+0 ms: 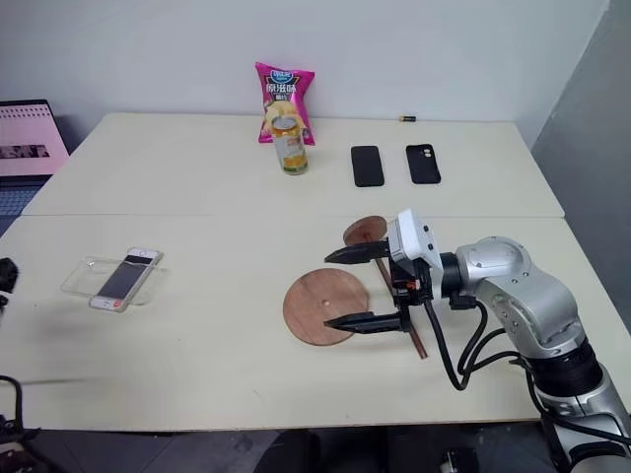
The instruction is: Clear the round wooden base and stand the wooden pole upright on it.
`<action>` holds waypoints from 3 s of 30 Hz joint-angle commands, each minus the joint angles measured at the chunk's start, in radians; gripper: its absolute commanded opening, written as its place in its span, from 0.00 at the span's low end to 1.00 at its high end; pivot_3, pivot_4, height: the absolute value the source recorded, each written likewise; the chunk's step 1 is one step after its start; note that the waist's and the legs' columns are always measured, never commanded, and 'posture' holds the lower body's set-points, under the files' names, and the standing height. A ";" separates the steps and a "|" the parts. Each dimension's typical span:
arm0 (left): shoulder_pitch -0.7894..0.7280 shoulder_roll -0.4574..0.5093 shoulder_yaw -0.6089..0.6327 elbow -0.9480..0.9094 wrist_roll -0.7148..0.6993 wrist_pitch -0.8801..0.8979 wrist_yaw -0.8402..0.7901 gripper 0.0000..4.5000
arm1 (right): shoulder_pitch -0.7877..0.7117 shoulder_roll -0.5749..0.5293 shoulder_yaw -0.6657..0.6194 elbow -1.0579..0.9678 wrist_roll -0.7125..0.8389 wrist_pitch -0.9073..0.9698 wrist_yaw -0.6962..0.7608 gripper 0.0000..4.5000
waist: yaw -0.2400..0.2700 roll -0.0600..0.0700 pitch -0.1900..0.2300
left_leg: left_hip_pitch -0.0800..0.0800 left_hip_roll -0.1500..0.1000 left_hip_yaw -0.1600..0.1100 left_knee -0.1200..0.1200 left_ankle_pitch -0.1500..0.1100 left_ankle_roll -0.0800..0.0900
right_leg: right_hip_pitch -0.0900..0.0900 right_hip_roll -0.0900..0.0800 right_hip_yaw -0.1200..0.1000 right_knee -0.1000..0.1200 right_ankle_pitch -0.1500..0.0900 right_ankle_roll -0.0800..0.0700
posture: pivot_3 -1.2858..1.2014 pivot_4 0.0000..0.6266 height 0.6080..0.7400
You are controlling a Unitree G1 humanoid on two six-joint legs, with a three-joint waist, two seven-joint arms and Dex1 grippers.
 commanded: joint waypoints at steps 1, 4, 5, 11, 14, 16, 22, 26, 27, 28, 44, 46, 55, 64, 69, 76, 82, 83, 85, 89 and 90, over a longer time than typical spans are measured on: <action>0.069 0.052 -0.088 -0.191 -0.044 -0.043 -0.201 0.84 | -0.006 -0.014 -0.060 -0.015 0.018 0.010 -0.018 1.00 | 0.003 0.000 0.000 | 0.000 0.000 0.000 0.000 0.000 0.000 | 0.000 0.000 0.000 0.000 0.000 0.000 | 0.52 0.24 1.00; 0.154 0.083 -0.194 -0.336 -0.071 -0.053 -0.376 0.84 | 0.000 -0.024 -0.088 -0.005 0.018 0.035 -0.049 1.00 | 0.009 0.000 0.000 | 0.000 -0.001 0.000 0.000 0.001 -0.001 | 0.000 -0.002 0.000 -0.001 0.000 0.000 | 0.52 0.24 1.00; 0.209 0.113 -0.247 -0.409 -0.081 -0.054 -0.460 0.84 | -0.003 -0.022 -0.092 -0.001 0.007 0.057 -0.084 1.00 | 0.009 0.000 0.000 | 0.000 -0.001 0.000 0.000 0.002 -0.003 | 0.001 -0.002 0.000 -0.001 0.000 0.000 | 0.52 0.24 1.00; 0.392 0.234 -0.397 -0.659 -0.170 0.009 -0.763 0.84 | -0.028 0.004 -0.076 -0.002 -0.024 0.194 -0.250 1.00 | -0.007 0.002 0.001 | 0.000 0.000 0.005 -0.003 0.000 0.000 | -0.001 -0.002 0.003 0.000 -0.001 -0.003 | 0.52 0.24 1.00; 0.384 0.263 -0.429 -0.708 -0.208 0.030 -0.834 0.84 | -0.058 0.036 -0.040 0.014 -0.083 0.300 -0.385 1.00 | -0.007 0.003 0.002 | 0.002 0.002 0.003 -0.003 0.000 0.000 | -0.001 0.001 0.001 0.002 -0.002 -0.005 | 0.52 0.24 1.00; 0.361 0.274 -0.437 -0.728 -0.231 0.044 -0.858 0.84 | -0.085 0.029 0.003 0.014 -0.141 0.351 -0.438 1.00 | -0.005 0.004 0.002 | 0.001 0.002 0.003 -0.003 0.000 0.000 | -0.001 0.002 0.001 0.002 -0.002 -0.006 | 0.52 0.24 1.00; 0.266 0.278 -0.476 -0.770 -0.262 0.059 -0.873 0.84 | -0.185 0.062 0.111 0.072 -0.284 0.524 -0.592 1.00 | -0.004 0.004 0.003 | 0.000 0.001 0.003 -0.003 0.000 0.001 | -0.002 0.002 0.001 0.001 -0.002 -0.006 | 0.52 0.24 1.00; 0.195 0.263 -0.542 -0.784 -0.245 0.062 -0.851 0.84 | -0.239 0.098 0.166 0.163 -0.323 0.614 -0.613 1.00 | -0.005 0.004 0.002 | 0.000 0.001 0.003 -0.003 0.000 0.001 | -0.001 0.002 0.001 0.001 -0.002 -0.006 | 0.52 0.24 1.00; 0.183 0.262 -0.555 -0.786 -0.243 0.063 -0.848 0.84 | -0.247 0.103 0.178 0.177 -0.330 0.621 -0.612 1.00 | -0.005 0.004 0.002 | 0.000 0.001 0.003 -0.003 0.000 0.001 | -0.001 0.002 0.001 0.001 -0.002 -0.006 | 0.52 0.24 1.00; 0.166 0.258 -0.574 -0.789 -0.239 0.061 -0.843 0.84 | -0.260 0.119 0.187 0.215 -0.342 0.641 -0.621 1.00 | -0.005 0.004 0.002 | 0.000 0.001 0.003 -0.003 0.000 0.001 | -0.002 0.002 0.001 0.001 -0.002 -0.006 | 0.52 0.24 1.00; 0.048 0.195 -0.725 -0.788 -0.176 0.051 -0.803 0.84 | -0.431 0.249 0.123 0.577 -0.329 0.832 -0.593 0.52 | -0.007 0.004 0.002 | -0.002 0.001 0.003 -0.003 0.000 0.001 | -0.005 0.003 0.002 0.002 -0.002 -0.006 | 0.52 0.24 1.00; 0.043 0.191 -0.729 -0.788 -0.175 0.052 -0.803 0.84 | -0.444 0.267 0.083 0.597 -0.319 0.874 -0.600 0.41 | -0.007 0.004 0.002 | -0.002 0.001 0.003 -0.003 0.000 0.001 | -0.005 0.003 0.002 0.002 -0.002 -0.006 | 0.52 0.24 1.00; 0.054 0.198 -0.716 -0.780 -0.172 0.054 -0.818 0.84 | -0.482 0.309 -0.055 0.610 -0.295 0.962 -0.633 0.05 | -0.007 0.004 0.002 | -0.003 0.001 0.004 -0.003 0.000 0.001 | -0.006 0.003 0.002 0.002 -0.002 -0.006 | 0.52 0.24 1.00; 0.156 0.205 -0.574 -0.783 -0.217 0.120 -0.796 0.84 | -0.470 0.337 -0.219 0.365 -0.193 0.856 -0.588 0.05 | -0.008 0.005 0.003 | -0.004 0.001 0.003 -0.003 0.000 0.001 | -0.007 0.004 0.002 0.002 -0.002 -0.006 | 0.52 0.24 1.00; 0.300 0.191 -0.443 -0.786 -0.219 0.122 -0.802 0.84 | -0.301 0.417 -0.206 0.144 -0.235 0.455 -0.608 0.05 | -0.016 0.004 0.002 | -0.003 0.002 0.003 -0.004 0.000 0.001 | -0.007 0.004 0.002 0.002 -0.002 -0.006 | 0.52 0.24 1.00; 0.402 0.176 -0.373 -0.782 -0.237 0.110 -0.819 0.84 | -0.092 0.568 -0.150 0.097 -0.242 -0.077 -0.513 0.05 | -0.018 0.005 0.003 | -0.002 0.001 0.003 -0.003 0.000 0.001 | -0.005 0.003 0.003 0.002 -0.001 -0.005 | 0.52 0.24 1.00; 0.465 0.136 -0.351 -0.765 -0.200 0.025 -0.837 0.84 | 0.012 0.675 -0.064 0.161 -0.268 -0.320 -0.487 0.05 | -0.027 0.005 0.002 | -0.001 0.002 0.003 -0.004 0.000 0.000 | -0.005 0.004 0.003 0.003 -0.002 -0.005 | 0.52 0.24 1.00; 0.470 0.128 -0.351 -0.769 -0.202 0.013 -0.837 0.84 | 0.035 0.682 -0.048 0.170 -0.265 -0.346 -0.472 0.05 | -0.026 0.005 0.003 | -0.001 0.002 0.003 -0.004 0.000 0.000 | -0.005 0.004 0.003 0.002 -0.002 -0.005 | 0.52 0.24 1.00; 0.472 0.117 -0.351 -0.772 -0.205 -0.010 -0.837 0.84 | 0.063 0.687 -0.026 0.187 -0.265 -0.390 -0.454 0.05 | -0.026 0.005 0.003 | -0.001 0.002 0.003 -0.004 0.000 0.000 | -0.005 0.003 0.003 0.002 -0.002 -0.005 | 0.52 0.24 1.00; 0.450 0.092 -0.362 -0.787 -0.232 -0.036 -0.840 0.84 | 0.117 0.681 0.018 0.241 -0.286 -0.480 -0.415 0.05 | -0.026 0.005 0.002 | 0.000 0.002 0.003 -0.003 0.000 0.001 | -0.003 0.003 0.003 0.002 -0.001 -0.005 | 0.52 0.24 1.00; 0.454 0.100 -0.369 -0.789 -0.227 -0.032 -0.845 0.84 | 0.124 0.677 0.025 0.251 -0.289 -0.496 -0.409 0.05 | -0.026 0.004 0.002 | 0.000 0.002 0.003 -0.003 0.000 0.001 | -0.003 0.003 0.003 0.002 -0.001 -0.005 | 0.52 0.24 1.00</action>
